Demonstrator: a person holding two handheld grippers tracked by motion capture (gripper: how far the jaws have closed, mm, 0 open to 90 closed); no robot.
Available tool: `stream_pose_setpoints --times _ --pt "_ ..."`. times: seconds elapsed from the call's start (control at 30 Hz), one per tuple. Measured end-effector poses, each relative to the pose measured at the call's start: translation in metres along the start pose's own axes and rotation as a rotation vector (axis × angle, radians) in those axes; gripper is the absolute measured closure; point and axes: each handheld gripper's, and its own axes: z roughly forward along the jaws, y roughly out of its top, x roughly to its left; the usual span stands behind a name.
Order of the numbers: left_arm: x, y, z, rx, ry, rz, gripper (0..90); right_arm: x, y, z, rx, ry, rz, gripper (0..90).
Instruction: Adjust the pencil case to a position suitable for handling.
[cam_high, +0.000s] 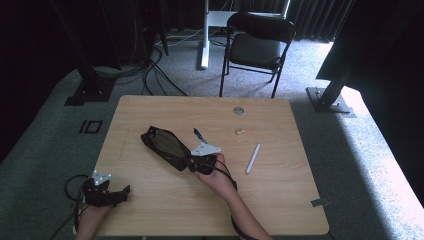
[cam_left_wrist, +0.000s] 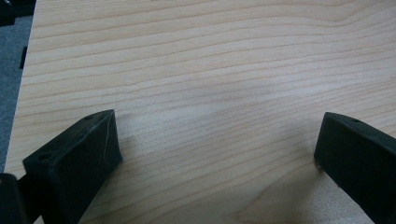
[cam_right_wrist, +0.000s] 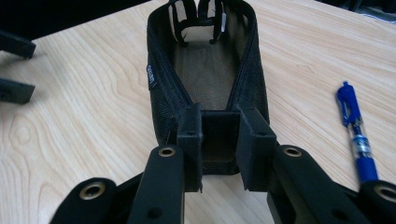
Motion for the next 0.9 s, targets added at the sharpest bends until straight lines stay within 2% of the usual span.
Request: stream_pose_setpoints --times 0.37,0.43,0.57,0.67,0.77,0.9 --pt "0.000 0.000 0.000 0.000 0.000 0.000 0.6 -0.004 -0.014 -0.030 0.011 0.000 -0.018 73.3" --pt "0.000 0.000 0.000 0.000 0.000 0.000 0.6 -0.005 -0.017 -0.034 0.021 -0.005 -0.035 73.3" --pt "0.000 0.000 0.000 0.000 0.000 0.000 0.5 -0.008 -0.021 -0.042 0.020 -0.009 -0.030 73.3" --pt "0.000 0.000 0.000 0.000 0.000 0.000 0.5 -0.011 -0.028 -0.047 0.023 0.000 -0.004 73.3" --pt "0.000 0.000 0.000 0.000 0.000 0.000 0.5 -0.013 -0.032 -0.053 0.017 0.006 0.003 73.3" --pt "0.000 0.000 0.000 -0.001 0.000 0.000 0.6 -0.013 -0.037 -0.062 0.021 0.008 -0.008 73.3"
